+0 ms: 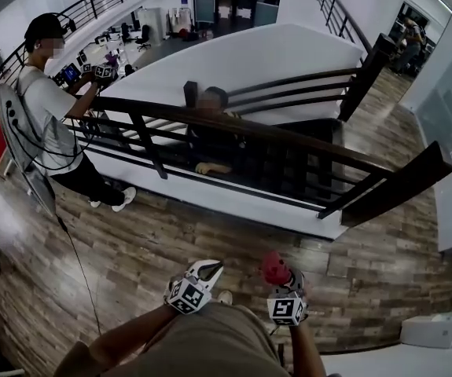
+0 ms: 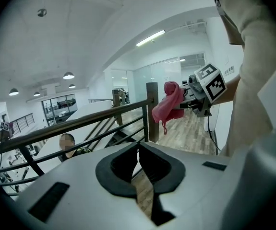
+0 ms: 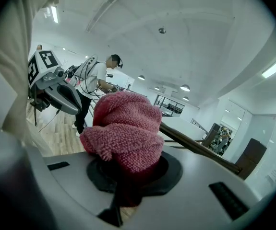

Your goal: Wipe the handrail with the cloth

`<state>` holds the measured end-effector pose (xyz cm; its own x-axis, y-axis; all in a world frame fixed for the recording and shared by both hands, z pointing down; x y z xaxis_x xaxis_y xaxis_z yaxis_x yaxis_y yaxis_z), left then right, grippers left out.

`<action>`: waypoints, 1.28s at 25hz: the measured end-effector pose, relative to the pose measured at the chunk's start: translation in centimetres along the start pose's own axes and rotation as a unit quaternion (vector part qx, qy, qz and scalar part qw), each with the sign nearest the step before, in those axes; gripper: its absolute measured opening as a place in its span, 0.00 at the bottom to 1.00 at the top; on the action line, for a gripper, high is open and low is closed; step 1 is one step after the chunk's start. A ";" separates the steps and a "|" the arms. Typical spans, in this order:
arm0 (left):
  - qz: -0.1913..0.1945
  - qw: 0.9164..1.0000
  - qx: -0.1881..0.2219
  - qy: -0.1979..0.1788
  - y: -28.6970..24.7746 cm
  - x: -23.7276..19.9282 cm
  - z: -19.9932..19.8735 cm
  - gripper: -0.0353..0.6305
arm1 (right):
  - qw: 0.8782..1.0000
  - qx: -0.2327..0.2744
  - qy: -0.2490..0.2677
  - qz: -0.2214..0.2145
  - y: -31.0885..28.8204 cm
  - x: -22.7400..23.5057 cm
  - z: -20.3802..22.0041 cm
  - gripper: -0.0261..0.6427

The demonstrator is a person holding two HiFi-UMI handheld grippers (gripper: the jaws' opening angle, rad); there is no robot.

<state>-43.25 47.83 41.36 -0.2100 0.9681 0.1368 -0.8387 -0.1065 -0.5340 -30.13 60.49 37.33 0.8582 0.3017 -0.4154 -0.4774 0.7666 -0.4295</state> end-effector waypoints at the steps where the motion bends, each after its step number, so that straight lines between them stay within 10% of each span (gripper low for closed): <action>1: -0.002 1.000 0.000 0.001 0.0 -0.3 0.0 0.08 | 1.000 0.000 0.000 -0.001 -0.2 -0.1 -0.2 0.12; 32: 0.061 0.997 0.013 -0.046 3.4 -14.0 3.0 0.08 | 0.999 -0.022 -0.013 0.036 -8.2 -8.3 -10.8 0.12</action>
<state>-44.72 33.25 40.16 -0.3545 0.9232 0.1485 -0.8170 -0.2286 -0.5294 -35.36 45.63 35.63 0.8253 0.3712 -0.4256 -0.5460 0.7169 -0.4334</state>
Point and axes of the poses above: the fingertips, and each gripper's own axes: y backward along the fingers, x to its right, z out of its underside, the point moved 2 cm from there along y, backward along the fingers, and after that the axes turned 5 degrees about -x, right-handed, at the moved point
